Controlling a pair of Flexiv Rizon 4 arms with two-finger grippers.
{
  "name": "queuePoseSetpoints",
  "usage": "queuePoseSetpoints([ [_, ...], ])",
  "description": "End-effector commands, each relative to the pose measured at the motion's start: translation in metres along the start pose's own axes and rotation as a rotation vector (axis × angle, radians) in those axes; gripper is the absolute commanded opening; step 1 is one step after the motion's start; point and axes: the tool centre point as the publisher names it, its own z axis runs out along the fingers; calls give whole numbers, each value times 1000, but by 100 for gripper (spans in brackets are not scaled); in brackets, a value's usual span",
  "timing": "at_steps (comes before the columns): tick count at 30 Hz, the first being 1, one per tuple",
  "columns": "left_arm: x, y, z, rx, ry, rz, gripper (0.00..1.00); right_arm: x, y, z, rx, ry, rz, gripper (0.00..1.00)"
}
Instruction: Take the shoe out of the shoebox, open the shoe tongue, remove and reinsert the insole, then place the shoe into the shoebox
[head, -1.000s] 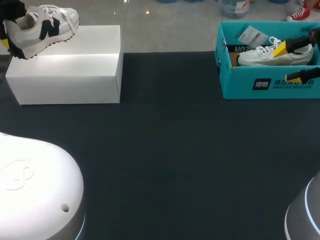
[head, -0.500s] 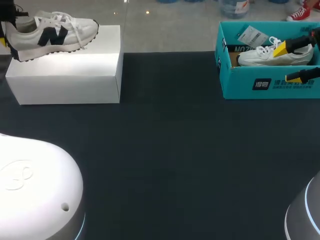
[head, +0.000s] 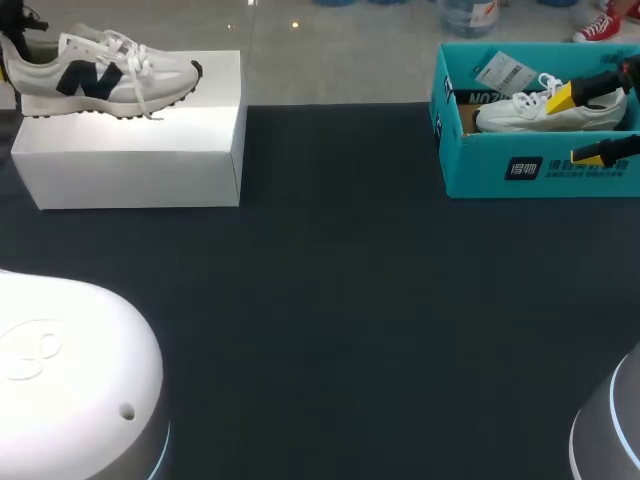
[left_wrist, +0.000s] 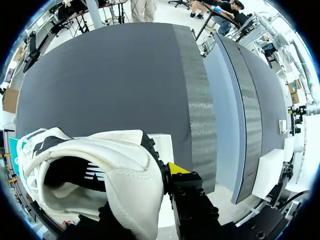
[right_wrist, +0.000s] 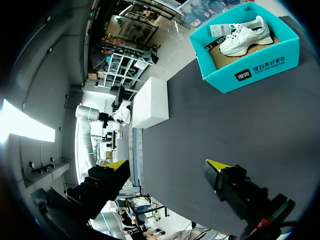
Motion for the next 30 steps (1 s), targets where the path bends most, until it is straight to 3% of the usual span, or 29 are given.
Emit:
queuePoseSetpoints([
  [1,-3,-1,5,-35,7,-40,0,0,0,1,-1,-3,2,100],
  [10,-5,14,11,-90,-21,-120,0,0,0,1,-1,-3,2,100],
  [14,-9,21,26,-128,59,-77,0,0,0,1,-1,-3,2,100],
  [30,-17,49,63,-102,46,-44,0,0,0,1,-1,-3,2,100],
])
